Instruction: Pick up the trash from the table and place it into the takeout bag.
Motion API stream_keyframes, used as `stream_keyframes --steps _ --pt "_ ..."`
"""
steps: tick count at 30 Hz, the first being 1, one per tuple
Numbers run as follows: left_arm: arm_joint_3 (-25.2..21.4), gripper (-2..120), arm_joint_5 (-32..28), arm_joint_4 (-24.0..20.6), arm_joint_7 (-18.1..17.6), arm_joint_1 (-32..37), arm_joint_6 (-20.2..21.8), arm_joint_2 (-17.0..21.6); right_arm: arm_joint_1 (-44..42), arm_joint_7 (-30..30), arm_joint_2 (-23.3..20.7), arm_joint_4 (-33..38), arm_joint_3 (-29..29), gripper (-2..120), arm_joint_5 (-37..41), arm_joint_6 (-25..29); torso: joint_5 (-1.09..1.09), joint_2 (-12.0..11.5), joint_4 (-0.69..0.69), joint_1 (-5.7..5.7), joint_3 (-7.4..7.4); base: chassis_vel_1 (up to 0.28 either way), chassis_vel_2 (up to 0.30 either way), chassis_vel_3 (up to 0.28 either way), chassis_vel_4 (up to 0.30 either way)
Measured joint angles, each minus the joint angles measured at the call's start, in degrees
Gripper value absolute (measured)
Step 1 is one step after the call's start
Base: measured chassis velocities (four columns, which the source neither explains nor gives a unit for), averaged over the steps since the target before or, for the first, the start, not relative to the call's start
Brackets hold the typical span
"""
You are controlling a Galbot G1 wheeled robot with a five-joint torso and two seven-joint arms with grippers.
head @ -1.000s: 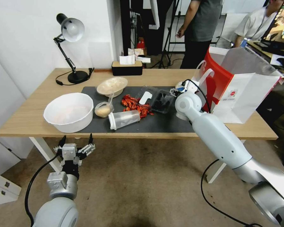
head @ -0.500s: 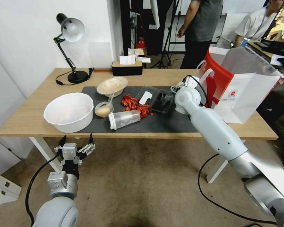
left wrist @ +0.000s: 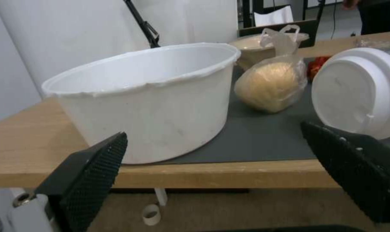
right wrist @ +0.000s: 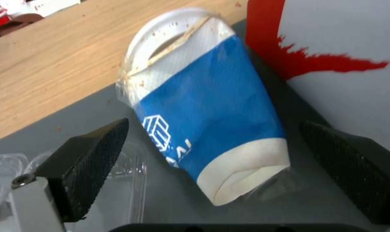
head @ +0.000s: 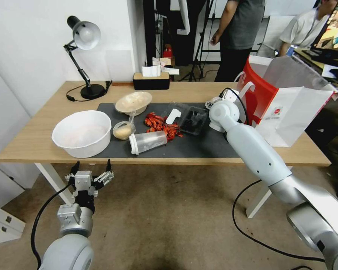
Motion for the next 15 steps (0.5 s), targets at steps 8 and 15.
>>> stream_keyframes --steps 8,15 --pt "0.0 100 0.0 -0.1 0.0 0.2 0.0 -0.1 0.3 0.3 0.8 -1.1 1.1 100 1.3 0.1 0.0 0.0 0.0 0.0 0.0 0.0 0.0 0.0 0.0" --pt "0.0 100 0.2 -0.1 0.0 0.5 0.0 -0.2 1.0 0.9 1.2 -2.1 2.3 100 2.8 0.3 0.0 0.0 0.0 0.0 0.0 0.0 0.0 0.0 0.0"
